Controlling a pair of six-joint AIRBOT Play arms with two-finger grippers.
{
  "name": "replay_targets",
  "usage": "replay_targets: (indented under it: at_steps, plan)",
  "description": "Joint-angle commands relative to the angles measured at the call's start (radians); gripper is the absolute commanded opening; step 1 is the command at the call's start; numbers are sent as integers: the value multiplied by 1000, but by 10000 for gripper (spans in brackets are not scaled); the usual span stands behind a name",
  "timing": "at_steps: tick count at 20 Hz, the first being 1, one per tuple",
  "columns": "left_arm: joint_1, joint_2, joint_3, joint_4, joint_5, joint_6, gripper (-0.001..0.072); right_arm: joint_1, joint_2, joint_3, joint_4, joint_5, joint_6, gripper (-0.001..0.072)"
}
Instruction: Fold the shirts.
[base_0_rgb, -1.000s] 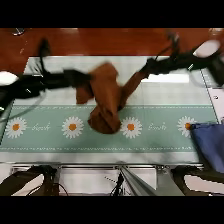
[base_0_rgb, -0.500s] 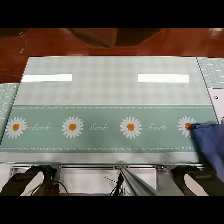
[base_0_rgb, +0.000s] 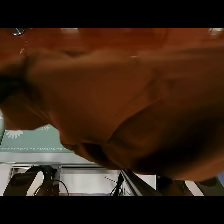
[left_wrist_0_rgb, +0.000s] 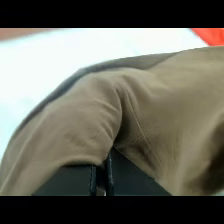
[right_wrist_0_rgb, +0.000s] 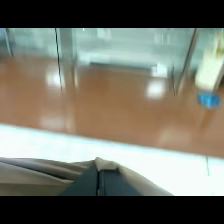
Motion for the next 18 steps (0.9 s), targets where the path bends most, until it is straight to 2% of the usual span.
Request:
replay_targets:
  at_steps: [1, 3, 5, 8, 11, 13, 16, 17, 18]
  plan:
    - [0, 83, -320, 15, -1, -14, 24, -1, 13, -231, -23, 17, 22, 21]
    - [-14, 97, -524, 14, 85, 8, 24, -1, 5, -428, -9, -104, 47, 21]
    - [-59, 84, -700, 16, 212, 133, 24, -1, -60, -567, 32, -240, 52, 22]
    - [-157, 6, -870, 16, 504, 148, 25, -1, -265, -590, 124, -367, 41, 22]
    - [-294, -158, -903, 14, 743, 148, 24, -1, -501, -556, 232, -453, 27, 22]
    - [-380, -295, -903, 10, 823, 147, 25, -1, -665, -498, 317, -449, 13, 22]
    - [-427, -475, -889, -49, 810, 144, 41, -2, -824, -457, 408, -450, 14, 23]
    - [-426, -505, -871, -52, 789, 144, 230, -8, -854, -456, 439, -450, 14, 78]
    - [-412, -520, -842, -47, 751, 145, 713, -18, -870, -456, 460, -444, 22, 369]
